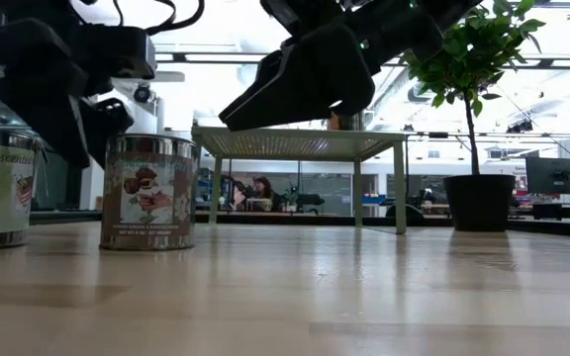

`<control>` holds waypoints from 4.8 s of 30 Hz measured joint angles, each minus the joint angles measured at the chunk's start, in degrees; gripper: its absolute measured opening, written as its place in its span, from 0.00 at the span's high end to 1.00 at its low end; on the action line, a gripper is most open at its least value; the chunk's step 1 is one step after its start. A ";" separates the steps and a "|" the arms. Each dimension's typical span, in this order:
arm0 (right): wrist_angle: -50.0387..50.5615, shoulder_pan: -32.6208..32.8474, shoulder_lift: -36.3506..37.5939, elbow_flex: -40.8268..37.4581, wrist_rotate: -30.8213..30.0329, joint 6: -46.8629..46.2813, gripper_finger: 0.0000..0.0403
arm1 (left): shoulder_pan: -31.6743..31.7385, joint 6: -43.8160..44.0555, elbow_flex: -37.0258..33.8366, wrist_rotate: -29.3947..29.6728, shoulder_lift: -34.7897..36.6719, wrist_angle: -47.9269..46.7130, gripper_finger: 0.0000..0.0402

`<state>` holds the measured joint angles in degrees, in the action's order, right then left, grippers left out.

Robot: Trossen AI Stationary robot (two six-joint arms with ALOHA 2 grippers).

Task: Pick & Place candle stick holders
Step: Put the right silver candle on the shelf

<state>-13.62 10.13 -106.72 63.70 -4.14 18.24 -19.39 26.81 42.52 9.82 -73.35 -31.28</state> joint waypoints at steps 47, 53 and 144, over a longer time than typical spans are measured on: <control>-19.73 3.13 -8.73 -9.98 -3.93 -21.83 0.08 | -3.48 0.09 -0.02 -0.59 -9.79 22.53 0.01; -14.38 3.45 -12.01 -3.81 -2.65 -19.60 0.01 | -3.48 0.21 -0.04 -0.39 -9.79 23.00 0.01; -14.44 9.55 4.99 -11.79 -33.46 -26.80 0.12 | -12.23 3.60 8.48 28.07 4.15 3.17 0.01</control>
<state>-28.06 19.68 -101.73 51.92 -37.60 -8.56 -31.62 30.41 51.00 37.89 -69.19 -28.11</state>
